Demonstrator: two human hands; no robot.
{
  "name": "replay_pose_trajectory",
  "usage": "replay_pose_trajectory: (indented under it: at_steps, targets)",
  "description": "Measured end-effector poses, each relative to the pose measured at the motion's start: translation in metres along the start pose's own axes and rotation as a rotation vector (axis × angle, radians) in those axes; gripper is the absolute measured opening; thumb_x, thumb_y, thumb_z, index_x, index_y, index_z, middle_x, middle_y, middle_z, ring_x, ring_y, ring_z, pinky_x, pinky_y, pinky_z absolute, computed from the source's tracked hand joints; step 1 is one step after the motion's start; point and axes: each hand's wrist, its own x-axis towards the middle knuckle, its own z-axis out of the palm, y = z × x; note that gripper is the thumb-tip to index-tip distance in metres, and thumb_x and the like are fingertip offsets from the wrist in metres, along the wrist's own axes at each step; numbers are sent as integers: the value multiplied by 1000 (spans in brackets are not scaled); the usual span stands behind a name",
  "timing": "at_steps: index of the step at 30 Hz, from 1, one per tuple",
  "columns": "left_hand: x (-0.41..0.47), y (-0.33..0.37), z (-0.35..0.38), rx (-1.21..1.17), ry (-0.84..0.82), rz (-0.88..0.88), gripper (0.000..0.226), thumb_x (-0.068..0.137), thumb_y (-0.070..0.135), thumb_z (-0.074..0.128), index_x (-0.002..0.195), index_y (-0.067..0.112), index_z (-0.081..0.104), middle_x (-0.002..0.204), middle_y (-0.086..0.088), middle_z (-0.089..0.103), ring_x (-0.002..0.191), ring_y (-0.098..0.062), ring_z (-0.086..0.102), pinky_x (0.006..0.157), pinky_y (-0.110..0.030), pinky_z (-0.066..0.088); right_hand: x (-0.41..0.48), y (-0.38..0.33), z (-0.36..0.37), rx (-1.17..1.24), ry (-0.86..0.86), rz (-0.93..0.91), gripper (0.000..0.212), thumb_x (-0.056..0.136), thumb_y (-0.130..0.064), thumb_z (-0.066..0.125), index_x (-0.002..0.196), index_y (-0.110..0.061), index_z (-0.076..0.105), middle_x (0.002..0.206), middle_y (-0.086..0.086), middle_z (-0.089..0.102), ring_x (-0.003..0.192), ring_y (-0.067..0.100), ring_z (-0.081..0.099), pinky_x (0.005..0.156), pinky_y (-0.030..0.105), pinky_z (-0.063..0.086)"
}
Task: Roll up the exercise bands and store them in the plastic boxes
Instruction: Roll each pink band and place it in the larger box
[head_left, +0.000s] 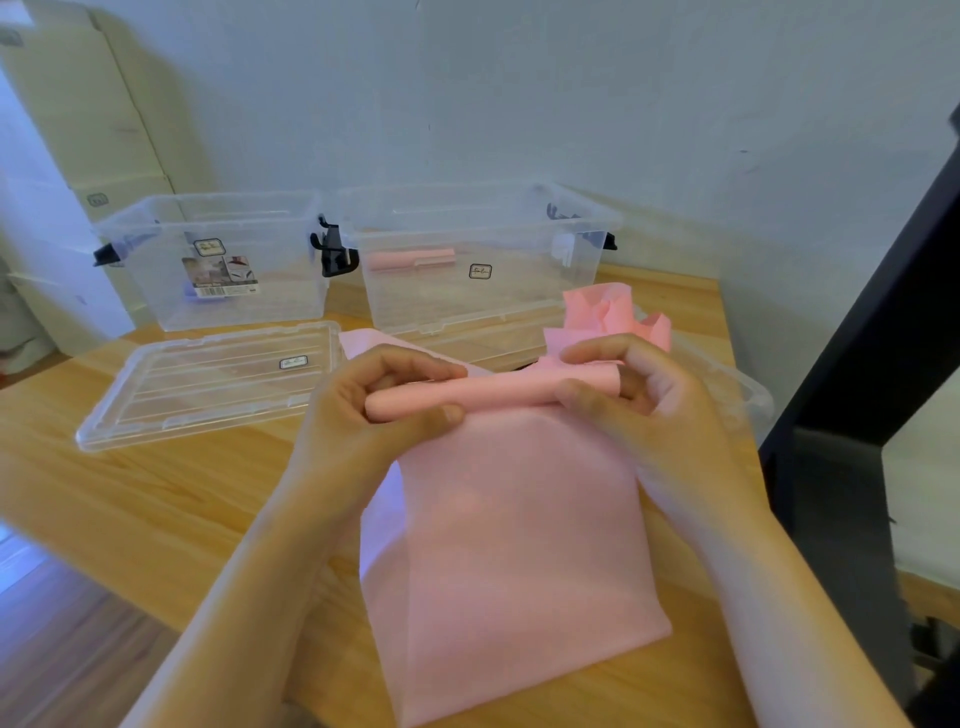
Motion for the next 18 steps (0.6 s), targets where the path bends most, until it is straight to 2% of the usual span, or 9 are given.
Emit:
replay_pose_trajectory:
  at_steps: [3, 5, 7, 10, 13, 15, 18]
  targets:
    - [-1, 0, 2, 10, 31, -28, 42, 58, 4, 85, 91, 24, 68, 90, 3, 75, 85, -9, 68, 71, -16, 51, 1, 1, -2, -4, 36, -16, 16, 77, -2, 70, 89, -10, 64, 70, -16, 68, 63, -6, 59, 57, 7, 43]
    - [-1, 0, 3, -75, 5, -100, 36, 66, 15, 84, 97, 26, 69, 93, 3, 72, 85, -11, 67, 69, -20, 52, 2, 2, -5, 30, 38, -29, 18, 75, 1, 70, 85, -13, 64, 81, -10, 72, 72, -1, 62, 62, 11, 47]
    - [-2, 0, 3, -103, -9, -183, 31, 71, 29, 83, 99, 24, 70, 97, -1, 70, 89, -16, 67, 72, -24, 54, 2, 3, -7, 33, 20, -49, 22, 75, 6, 69, 80, -14, 62, 93, -3, 74, 82, 3, 65, 67, 14, 49]
    - [-3, 1, 5, -99, 22, -242, 23, 72, 39, 66, 89, 24, 70, 84, -1, 67, 75, -15, 62, 62, -24, 49, 2, 4, -7, 25, 0, -74, 27, 76, 9, 67, 79, -17, 63, 96, -4, 72, 90, 4, 64, 71, 14, 49]
    - [-2, 2, 7, -150, 34, -204, 5, 71, 28, 73, 76, 28, 72, 78, 3, 65, 65, -9, 61, 54, -18, 48, 2, 3, -7, 65, 19, -55, 32, 79, 3, 65, 93, -27, 66, 89, -12, 70, 84, -1, 62, 68, 12, 48]
    - [-1, 0, 4, -149, 52, -119, 18, 68, 13, 81, 75, 28, 73, 80, 5, 68, 70, -7, 63, 59, -16, 49, 2, 2, -7, 91, 29, -8, 31, 82, -3, 64, 103, -27, 63, 85, -10, 71, 78, 0, 62, 65, 12, 48]
    - [-1, 0, 3, -129, 86, -5, 29, 62, 4, 82, 84, 18, 70, 89, 3, 74, 86, -8, 67, 70, -17, 52, 1, 1, -8, 46, 46, 59, 25, 83, -8, 64, 104, -21, 63, 76, -7, 71, 68, 0, 62, 57, 11, 46]
